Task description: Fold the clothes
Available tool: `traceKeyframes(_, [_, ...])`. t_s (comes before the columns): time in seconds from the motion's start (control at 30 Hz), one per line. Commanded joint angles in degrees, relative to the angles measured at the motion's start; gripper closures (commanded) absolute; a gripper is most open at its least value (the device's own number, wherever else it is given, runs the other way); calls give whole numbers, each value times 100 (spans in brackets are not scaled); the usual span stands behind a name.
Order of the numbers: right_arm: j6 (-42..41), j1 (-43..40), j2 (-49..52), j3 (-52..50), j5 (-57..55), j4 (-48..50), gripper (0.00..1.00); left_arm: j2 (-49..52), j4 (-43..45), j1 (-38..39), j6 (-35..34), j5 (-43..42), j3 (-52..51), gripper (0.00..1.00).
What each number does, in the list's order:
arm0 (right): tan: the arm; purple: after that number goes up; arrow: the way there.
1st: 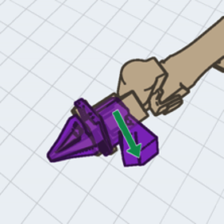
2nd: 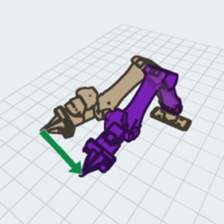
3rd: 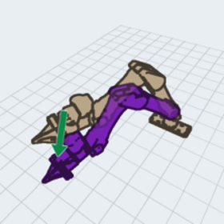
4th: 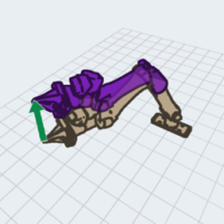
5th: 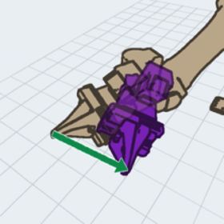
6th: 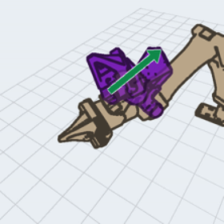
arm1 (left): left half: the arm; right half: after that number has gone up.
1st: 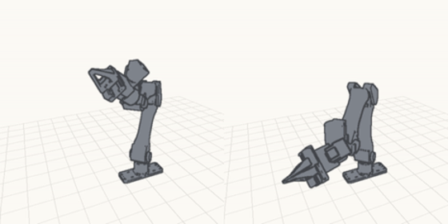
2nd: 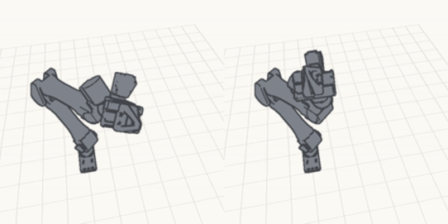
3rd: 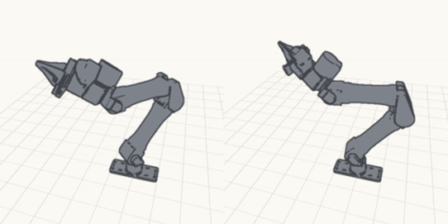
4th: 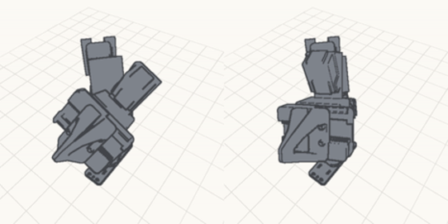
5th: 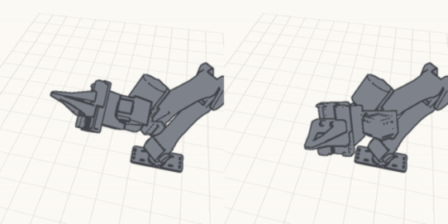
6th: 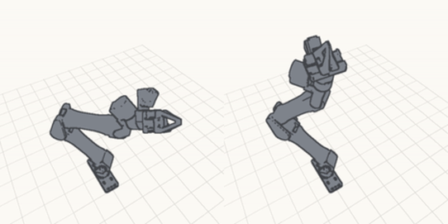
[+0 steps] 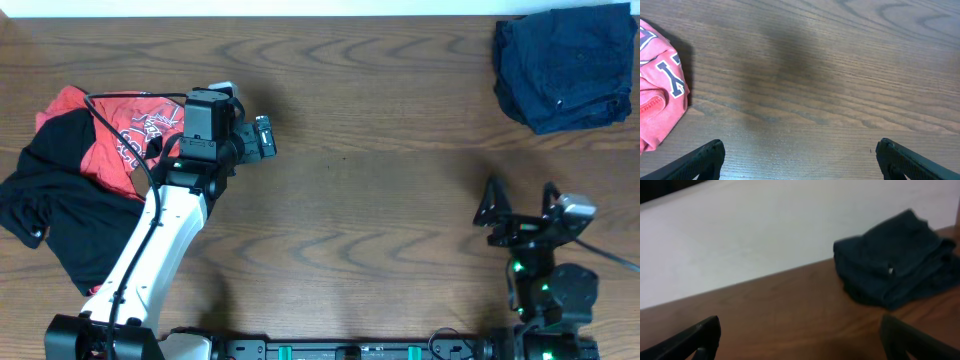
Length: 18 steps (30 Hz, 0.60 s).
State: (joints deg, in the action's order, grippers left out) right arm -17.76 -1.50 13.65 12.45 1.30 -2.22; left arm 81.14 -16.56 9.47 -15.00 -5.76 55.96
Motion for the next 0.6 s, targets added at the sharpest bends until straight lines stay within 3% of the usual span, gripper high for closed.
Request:
traceKeyframes(0.0, [70, 94, -404, -380, -81, 35, 1, 46, -17, -15, -4, 48, 52, 2])
traceKeyframes(0.33, [192, 98, -1335, -1211, -42, -20, 1, 46, -17, -15, -4, 46, 52, 2])
traceKeyframes(0.57, [199, 299, -1338, -1213, -131, -83, 1, 46, -17, -15, -4, 48, 52, 2])
